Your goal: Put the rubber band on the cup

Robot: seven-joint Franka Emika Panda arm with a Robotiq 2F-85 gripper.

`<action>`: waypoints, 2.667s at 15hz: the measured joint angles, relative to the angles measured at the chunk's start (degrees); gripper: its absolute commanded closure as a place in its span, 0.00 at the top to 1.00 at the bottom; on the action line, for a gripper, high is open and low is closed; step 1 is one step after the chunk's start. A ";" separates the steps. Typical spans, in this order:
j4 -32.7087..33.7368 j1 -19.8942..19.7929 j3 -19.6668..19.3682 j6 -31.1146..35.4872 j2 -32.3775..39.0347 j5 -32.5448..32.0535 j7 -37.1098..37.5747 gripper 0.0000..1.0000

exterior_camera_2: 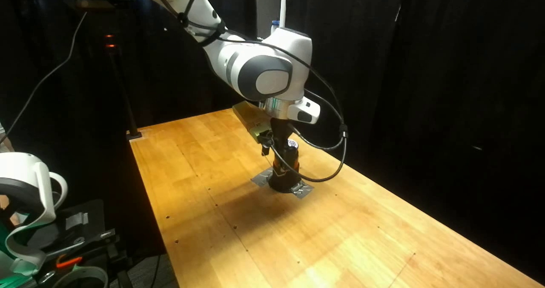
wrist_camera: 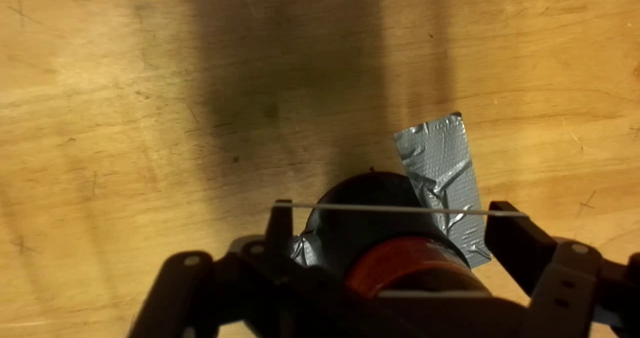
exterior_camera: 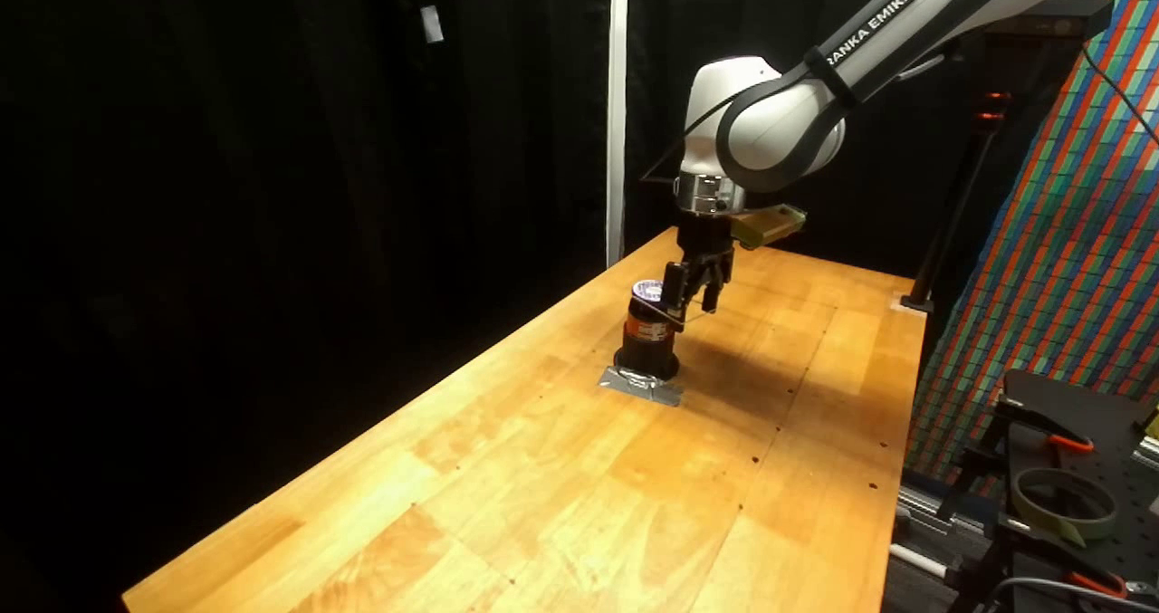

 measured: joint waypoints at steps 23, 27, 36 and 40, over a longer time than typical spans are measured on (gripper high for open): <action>-2.75 4.68 -3.07 11.18 2.54 -7.17 9.33 1.00; -2.14 5.54 -3.54 11.33 3.22 -7.89 9.46 1.00; -5.96 4.38 -3.29 9.28 -1.50 -7.50 7.42 1.00; -9.87 2.61 -2.14 9.22 -4.86 -6.40 3.23 0.68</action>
